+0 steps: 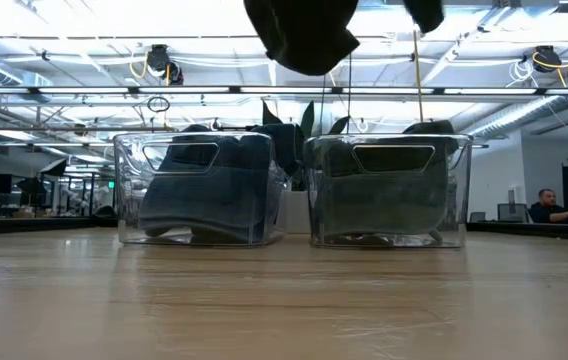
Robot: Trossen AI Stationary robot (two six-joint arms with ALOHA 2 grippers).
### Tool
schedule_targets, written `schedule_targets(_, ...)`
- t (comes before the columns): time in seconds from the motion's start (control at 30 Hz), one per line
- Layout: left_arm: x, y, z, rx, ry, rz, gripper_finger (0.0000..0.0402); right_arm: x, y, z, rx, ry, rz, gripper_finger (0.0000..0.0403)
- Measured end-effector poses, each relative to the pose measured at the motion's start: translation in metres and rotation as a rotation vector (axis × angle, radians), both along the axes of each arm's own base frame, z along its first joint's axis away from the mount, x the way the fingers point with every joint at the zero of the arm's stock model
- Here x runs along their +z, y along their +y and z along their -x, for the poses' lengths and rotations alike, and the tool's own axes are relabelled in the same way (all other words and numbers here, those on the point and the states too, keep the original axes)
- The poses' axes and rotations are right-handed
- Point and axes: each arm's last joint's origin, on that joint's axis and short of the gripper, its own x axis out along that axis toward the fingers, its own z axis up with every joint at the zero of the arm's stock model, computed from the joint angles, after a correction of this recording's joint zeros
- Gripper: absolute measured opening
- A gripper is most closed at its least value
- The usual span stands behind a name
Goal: Pick & Place hat
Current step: Put the gray cap into the right transparent bin
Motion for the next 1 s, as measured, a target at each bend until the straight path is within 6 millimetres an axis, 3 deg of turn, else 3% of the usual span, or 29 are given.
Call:
schedule_targets(0.27, 0.0, 0.005, -0.001, 0.228, 0.027, 0.247, 0.0131, -0.001, -0.017, -0.009, -0.009, 0.074, 0.077, 0.0)
schedule_targets(0.5, 0.003, 0.009, -0.001, 0.375, -0.017, 0.346, 0.0131, -0.001, -0.03, -0.015, -0.022, 0.091, 0.098, 0.0)
schedule_targets(1.0, 0.004, 0.008, -0.001, 0.377, -0.028, 0.336, 0.0135, -0.004, -0.05, -0.022, -0.061, 0.143, 0.12, 0.0)
